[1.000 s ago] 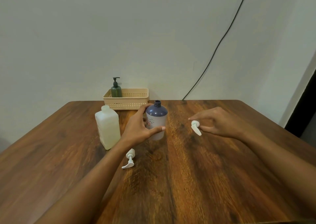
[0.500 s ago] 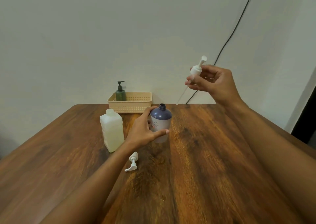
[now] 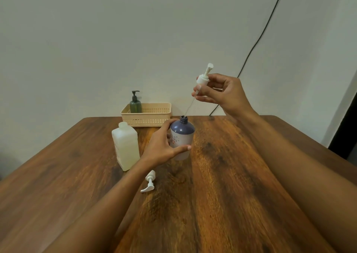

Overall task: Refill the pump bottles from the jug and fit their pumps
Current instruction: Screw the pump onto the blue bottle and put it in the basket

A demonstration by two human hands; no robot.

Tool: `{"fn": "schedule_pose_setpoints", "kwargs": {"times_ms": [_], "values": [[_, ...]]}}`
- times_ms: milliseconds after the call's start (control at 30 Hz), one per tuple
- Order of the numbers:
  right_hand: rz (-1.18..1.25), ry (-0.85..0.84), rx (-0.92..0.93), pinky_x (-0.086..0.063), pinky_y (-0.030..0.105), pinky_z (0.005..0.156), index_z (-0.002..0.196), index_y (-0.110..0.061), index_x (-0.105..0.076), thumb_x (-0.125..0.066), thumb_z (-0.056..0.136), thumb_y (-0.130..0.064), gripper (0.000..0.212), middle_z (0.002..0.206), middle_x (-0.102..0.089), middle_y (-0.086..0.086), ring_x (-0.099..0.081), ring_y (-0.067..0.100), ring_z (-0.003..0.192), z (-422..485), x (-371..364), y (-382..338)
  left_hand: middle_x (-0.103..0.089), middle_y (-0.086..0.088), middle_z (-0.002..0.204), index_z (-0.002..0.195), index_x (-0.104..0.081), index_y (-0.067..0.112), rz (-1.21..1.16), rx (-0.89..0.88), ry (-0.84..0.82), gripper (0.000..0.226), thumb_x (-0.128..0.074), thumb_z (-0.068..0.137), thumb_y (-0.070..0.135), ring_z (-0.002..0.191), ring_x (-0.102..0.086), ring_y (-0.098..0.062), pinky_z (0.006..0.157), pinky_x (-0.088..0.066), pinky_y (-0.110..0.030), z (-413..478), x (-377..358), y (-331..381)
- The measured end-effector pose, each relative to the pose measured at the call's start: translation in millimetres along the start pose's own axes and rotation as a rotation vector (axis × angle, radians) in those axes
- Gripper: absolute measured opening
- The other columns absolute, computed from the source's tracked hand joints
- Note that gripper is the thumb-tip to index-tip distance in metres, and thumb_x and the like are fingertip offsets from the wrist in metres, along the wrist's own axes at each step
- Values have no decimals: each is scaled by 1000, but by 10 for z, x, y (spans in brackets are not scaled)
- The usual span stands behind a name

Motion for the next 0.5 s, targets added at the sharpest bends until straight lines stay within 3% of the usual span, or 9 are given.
{"fn": "schedule_pose_setpoints", "kwargs": {"times_ms": [167,267,400,500], "values": [[-29,-44,-74,-67,35,85,125,0,-74,-85,93,-13,35,105,-83,16,-83,30,100,-20,-100,136,-56,21,132,146,-43,33,6,1,6,93,-84,68,65,111,-54,16,85,-45,0,-5,2,10],[-98,-95,-122,-68,38,85,122,-8,-78,-87,91,-15,33,108,-84,9,-82,24,103,-51,-163,241,-57,22,133,145,-43,35,0,5,9,92,-85,68,64,113,-55,13,85,-46,-1,-8,7,22],[-188,-183,-148,-63,21,81,115,-24,-79,-88,90,-19,27,107,-84,-6,-80,9,103,-115,-224,368,-60,15,139,146,-44,31,-16,-5,11,93,-87,70,60,120,-59,2,90,-49,-8,-14,10,15],[-259,-183,-149,-60,18,86,116,-29,-79,-90,88,-27,30,109,-84,-9,-78,5,105,-146,-236,443,-59,13,141,148,-43,31,-22,-7,9,93,-87,71,59,122,-59,-1,91,-49,-9,-21,7,10]]}}
Point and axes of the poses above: each hand's wrist, its own z-axis towards the middle knuckle, its own x-axis out of the back of the hand, y = z × x, the point moved 1 cm from there along z, towards the middle knuckle
